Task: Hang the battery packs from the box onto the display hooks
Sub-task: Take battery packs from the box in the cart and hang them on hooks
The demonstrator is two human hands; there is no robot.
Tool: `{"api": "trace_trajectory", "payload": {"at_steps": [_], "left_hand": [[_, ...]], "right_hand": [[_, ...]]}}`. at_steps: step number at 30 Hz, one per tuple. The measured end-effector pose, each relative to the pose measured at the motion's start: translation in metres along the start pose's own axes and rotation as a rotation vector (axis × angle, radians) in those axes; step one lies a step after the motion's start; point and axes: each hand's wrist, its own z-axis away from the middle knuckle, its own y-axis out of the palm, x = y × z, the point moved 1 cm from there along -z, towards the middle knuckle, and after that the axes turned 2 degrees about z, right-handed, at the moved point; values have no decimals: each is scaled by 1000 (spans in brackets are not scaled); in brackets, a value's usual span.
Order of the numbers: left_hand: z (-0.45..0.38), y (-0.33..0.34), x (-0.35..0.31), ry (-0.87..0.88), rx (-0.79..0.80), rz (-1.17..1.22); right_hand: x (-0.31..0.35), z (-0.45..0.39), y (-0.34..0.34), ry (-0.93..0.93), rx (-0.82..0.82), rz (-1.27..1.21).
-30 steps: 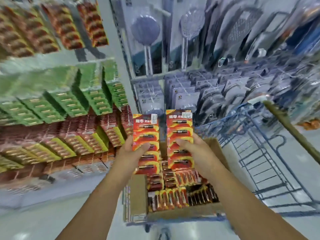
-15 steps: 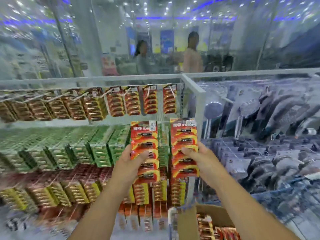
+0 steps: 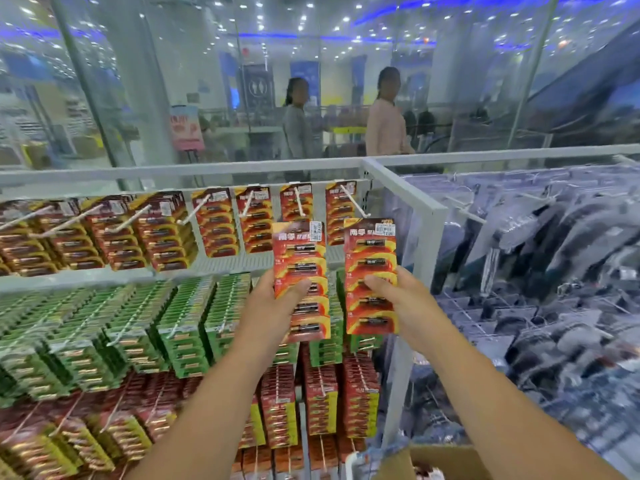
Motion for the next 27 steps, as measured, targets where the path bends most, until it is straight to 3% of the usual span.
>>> {"api": "trace_trajectory", "payload": {"at_steps": [16,27], "left_hand": [[-40,30,3,66,-95,28],[-56,27,9,75,-88,-8]], "right_hand": [[3,-51,-21,-1,58,11],[-8,-73,-11,20,-9,26]]}}
